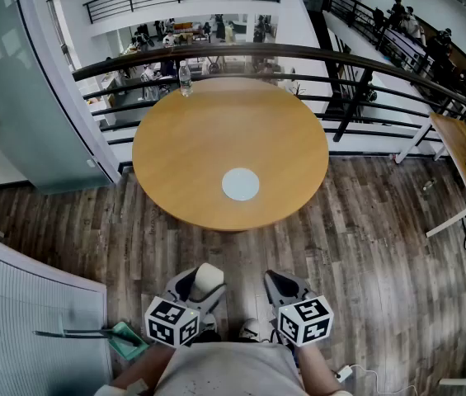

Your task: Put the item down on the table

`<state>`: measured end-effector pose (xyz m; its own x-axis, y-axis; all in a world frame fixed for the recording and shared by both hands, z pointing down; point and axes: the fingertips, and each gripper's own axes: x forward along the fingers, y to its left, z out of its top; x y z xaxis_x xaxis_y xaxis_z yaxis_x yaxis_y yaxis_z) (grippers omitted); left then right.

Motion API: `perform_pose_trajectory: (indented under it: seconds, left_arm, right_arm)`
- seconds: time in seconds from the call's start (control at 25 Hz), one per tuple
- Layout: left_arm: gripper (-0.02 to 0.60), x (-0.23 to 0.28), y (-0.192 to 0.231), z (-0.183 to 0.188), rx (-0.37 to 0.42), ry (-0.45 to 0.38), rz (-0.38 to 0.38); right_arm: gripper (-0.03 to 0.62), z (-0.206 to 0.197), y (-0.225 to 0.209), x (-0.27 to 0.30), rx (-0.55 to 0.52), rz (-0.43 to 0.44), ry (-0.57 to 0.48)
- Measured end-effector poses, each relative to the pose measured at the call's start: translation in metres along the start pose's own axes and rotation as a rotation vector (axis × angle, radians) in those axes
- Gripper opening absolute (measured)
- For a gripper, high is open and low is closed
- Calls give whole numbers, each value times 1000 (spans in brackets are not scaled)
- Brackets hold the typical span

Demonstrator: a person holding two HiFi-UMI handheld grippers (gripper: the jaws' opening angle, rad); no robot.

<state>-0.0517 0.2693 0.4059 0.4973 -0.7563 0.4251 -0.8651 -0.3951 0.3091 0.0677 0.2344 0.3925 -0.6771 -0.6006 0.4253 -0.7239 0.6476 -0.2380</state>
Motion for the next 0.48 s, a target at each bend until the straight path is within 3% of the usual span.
perform_pose_trajectory:
  seconds: [0.48]
  left_arm:
    - [324, 2, 1, 4, 9, -2, -5]
  right_arm:
    - [25, -3, 0, 4, -17, 4, 21]
